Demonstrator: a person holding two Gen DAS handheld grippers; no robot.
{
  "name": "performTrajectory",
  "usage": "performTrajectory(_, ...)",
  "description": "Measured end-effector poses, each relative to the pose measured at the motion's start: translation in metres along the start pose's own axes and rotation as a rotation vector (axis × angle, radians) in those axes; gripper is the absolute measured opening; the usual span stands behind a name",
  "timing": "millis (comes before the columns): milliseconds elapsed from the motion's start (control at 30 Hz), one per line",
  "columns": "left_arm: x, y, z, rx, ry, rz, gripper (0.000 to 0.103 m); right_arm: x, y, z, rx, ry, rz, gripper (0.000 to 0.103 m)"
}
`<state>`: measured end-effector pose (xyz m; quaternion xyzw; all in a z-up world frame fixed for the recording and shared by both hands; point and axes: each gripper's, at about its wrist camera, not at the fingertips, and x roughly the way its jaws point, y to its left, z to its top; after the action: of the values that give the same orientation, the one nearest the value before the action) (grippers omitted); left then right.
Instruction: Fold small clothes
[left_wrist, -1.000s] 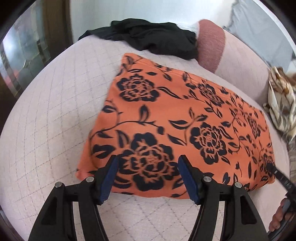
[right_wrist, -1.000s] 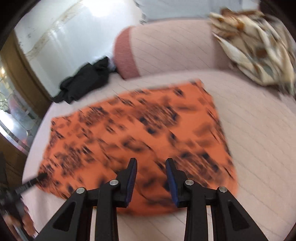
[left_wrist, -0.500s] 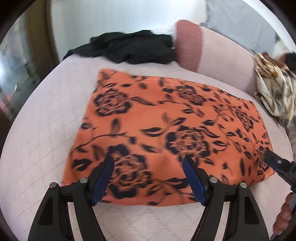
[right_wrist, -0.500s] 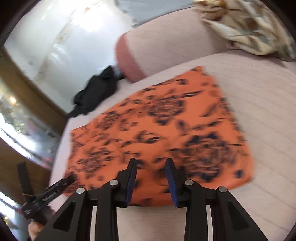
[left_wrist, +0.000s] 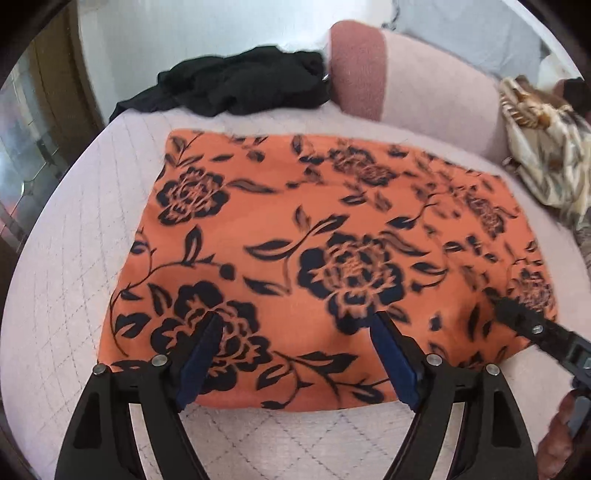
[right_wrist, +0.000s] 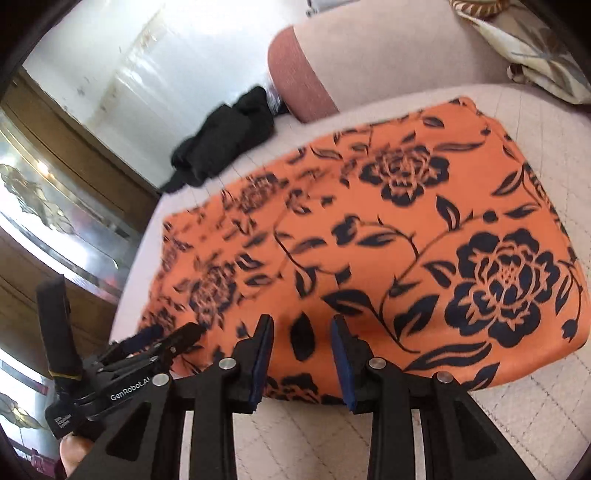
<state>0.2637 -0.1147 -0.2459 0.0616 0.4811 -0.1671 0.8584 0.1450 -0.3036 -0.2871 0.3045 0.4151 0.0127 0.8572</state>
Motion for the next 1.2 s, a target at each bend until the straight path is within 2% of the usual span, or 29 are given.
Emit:
performTrajectory(100, 0.011, -0.014, -0.005, 0.073, 0.047, 0.035, 0.083, 0.008, -0.001, -0.002, 0.03, 0.036, 0.052, 0.035)
performTrajectory(167, 0.026, -0.022, -0.01, 0.14, 0.096, 0.11, 0.085, 0.031, -0.001, -0.007, 0.038, 0.124, 0.008, 0.036)
performTrajectory(200, 0.024, -0.022, -0.01, 0.145, 0.081, 0.109, 0.085, 0.036, -0.001, -0.009, 0.022, 0.138, -0.004, 0.036)
performTrajectory(267, 0.015, -0.014, -0.005, 0.114, 0.069, 0.079, 0.085, 0.03, 0.003, -0.004, -0.017, 0.133, -0.017, 0.035)
performTrajectory(333, 0.003, 0.003, 0.004, 0.058, 0.027, 0.049, 0.085, 0.016, -0.001, 0.007, -0.016, 0.078, -0.035, 0.035)
performTrajectory(433, -0.003, 0.037, 0.011, -0.03, 0.009, 0.121, 0.085, -0.007, -0.029, 0.033, 0.05, -0.02, -0.078, 0.035)
performTrajectory(467, -0.002, 0.05, 0.01, -0.068, 0.019, 0.153, 0.085, -0.011, -0.042, 0.042, 0.028, -0.036, -0.027, 0.035)
performTrajectory(567, 0.021, 0.078, 0.003, -0.137, 0.106, 0.215, 0.087, -0.013, -0.09, 0.059, 0.182, -0.053, -0.111, 0.035)
performTrajectory(600, 0.026, 0.082, 0.0, -0.157, 0.113, 0.195, 0.09, -0.01, -0.105, 0.061, 0.231, -0.042, -0.134, 0.034)
performTrajectory(633, 0.027, 0.087, 0.001, -0.195, 0.114, 0.173, 0.091, -0.006, -0.118, 0.062, 0.282, -0.031, -0.069, 0.034)
performTrajectory(667, 0.027, 0.089, 0.002, -0.211, 0.12, 0.164, 0.09, -0.006, -0.123, 0.062, 0.313, -0.036, -0.041, 0.034)
performTrajectory(733, 0.02, 0.09, 0.005, -0.217, 0.11, 0.135, 0.09, -0.008, -0.119, 0.066, 0.302, -0.03, -0.04, 0.035)
performTrajectory(833, 0.01, 0.096, 0.006, -0.24, 0.095, 0.112, 0.09, -0.02, -0.109, 0.068, 0.265, -0.077, -0.077, 0.035)
performTrajectory(933, -0.007, 0.109, -0.002, -0.285, 0.07, 0.073, 0.09, -0.027, -0.113, 0.068, 0.292, -0.075, -0.046, 0.036)
performTrajectory(1000, -0.017, 0.119, -0.017, -0.312, 0.064, 0.07, 0.09, -0.029, -0.113, 0.065, 0.324, -0.068, -0.014, 0.046)
performTrajectory(1033, -0.021, 0.122, -0.023, -0.328, 0.069, 0.069, 0.09, -0.031, -0.115, 0.062, 0.342, -0.064, 0.0, 0.064)
performTrajectory(1067, -0.024, 0.127, -0.029, -0.355, 0.079, 0.055, 0.09, -0.036, -0.116, 0.058, 0.36, -0.072, 0.009, 0.068)
performTrajectory(1133, -0.028, 0.131, -0.039, -0.397, 0.094, 0.004, 0.09, -0.039, -0.117, 0.052, 0.383, -0.073, 0.034, 0.068)
performTrajectory(1200, -0.028, 0.139, -0.052, -0.453, 0.116, -0.087, 0.09, -0.043, -0.119, 0.047, 0.403, -0.062, 0.054, 0.068)
